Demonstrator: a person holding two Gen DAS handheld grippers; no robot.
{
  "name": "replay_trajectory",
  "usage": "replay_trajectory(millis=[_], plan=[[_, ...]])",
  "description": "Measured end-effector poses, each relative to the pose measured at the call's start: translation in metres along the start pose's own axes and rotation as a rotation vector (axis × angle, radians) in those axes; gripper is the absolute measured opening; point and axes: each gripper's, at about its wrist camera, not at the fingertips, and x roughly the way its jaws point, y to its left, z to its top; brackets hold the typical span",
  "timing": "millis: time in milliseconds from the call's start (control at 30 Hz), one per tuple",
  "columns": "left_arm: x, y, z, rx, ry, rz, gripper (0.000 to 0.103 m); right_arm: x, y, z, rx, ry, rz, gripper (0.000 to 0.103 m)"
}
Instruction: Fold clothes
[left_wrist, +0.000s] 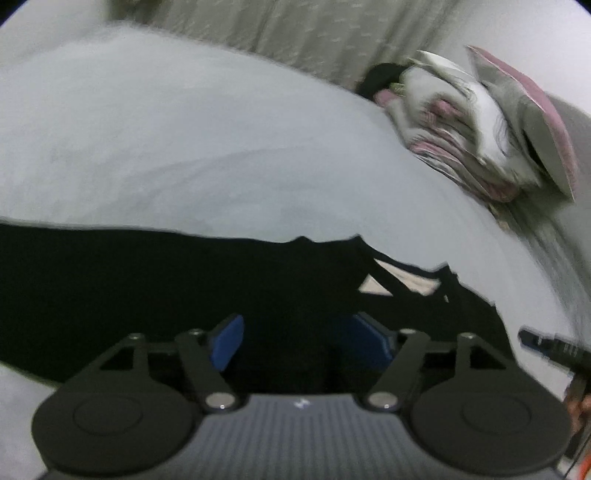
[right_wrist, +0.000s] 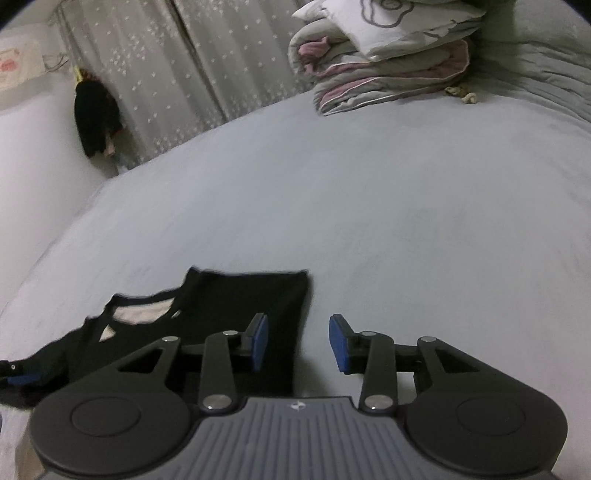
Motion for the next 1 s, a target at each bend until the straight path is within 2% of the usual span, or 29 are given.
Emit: replay_trajectory(millis=[100,167,233,333,367,467,533,633,700,867,1000], plan=[[0.004,-0.015,-0.015,0.130,-0.001,0.053,0.074,-0.009,0.009,-0.008,0.001,0.006,0.020,0.038],[0.007,-0.025,-0.025,0.217,-0.001,0.089,0.072,-0.013,0.015,-0.012,0.002,0.009,0.022,0.038],[0.008,-0.016,-0.028,0.161,-0.032,0.143,0.065,-0.015,0.020,-0.018,-0.006,0.010,0.013,0.038],[-0.001,0.016,-0.024,-0.046,-0.094,0.230,0.062,-0.019,0.025,-0.027,-0.015,0.008,-0.002,0.038],[-0.006,0.027,-0.024,-0.117,-0.110,0.235,0.060,-0.021,0.024,-0.029,-0.008,0.000,-0.001,0.038],[-0.022,0.060,-0.024,-0.331,-0.156,0.237,0.060,-0.027,0.018,-0.037,0.019,-0.031,0.004,0.039],[-0.027,0.074,-0.026,-0.428,-0.162,0.146,0.060,-0.029,0.014,-0.038,0.020,-0.035,-0.009,0.039],[-0.026,0.081,-0.030,-0.497,-0.146,0.044,0.060,-0.030,0.010,-0.033,0.019,-0.029,-0.033,0.039],[-0.022,0.078,-0.029,-0.503,-0.132,0.007,0.059,-0.031,0.005,-0.031,0.053,-0.031,-0.022,0.039],[-0.008,0.058,-0.028,-0.429,-0.092,0.011,0.038,-0.035,-0.005,-0.026,0.134,-0.037,-0.012,0.039],[-0.004,0.054,-0.029,-0.408,-0.078,0.042,0.027,-0.040,0.004,-0.024,0.000,-0.012,-0.024,0.039]])
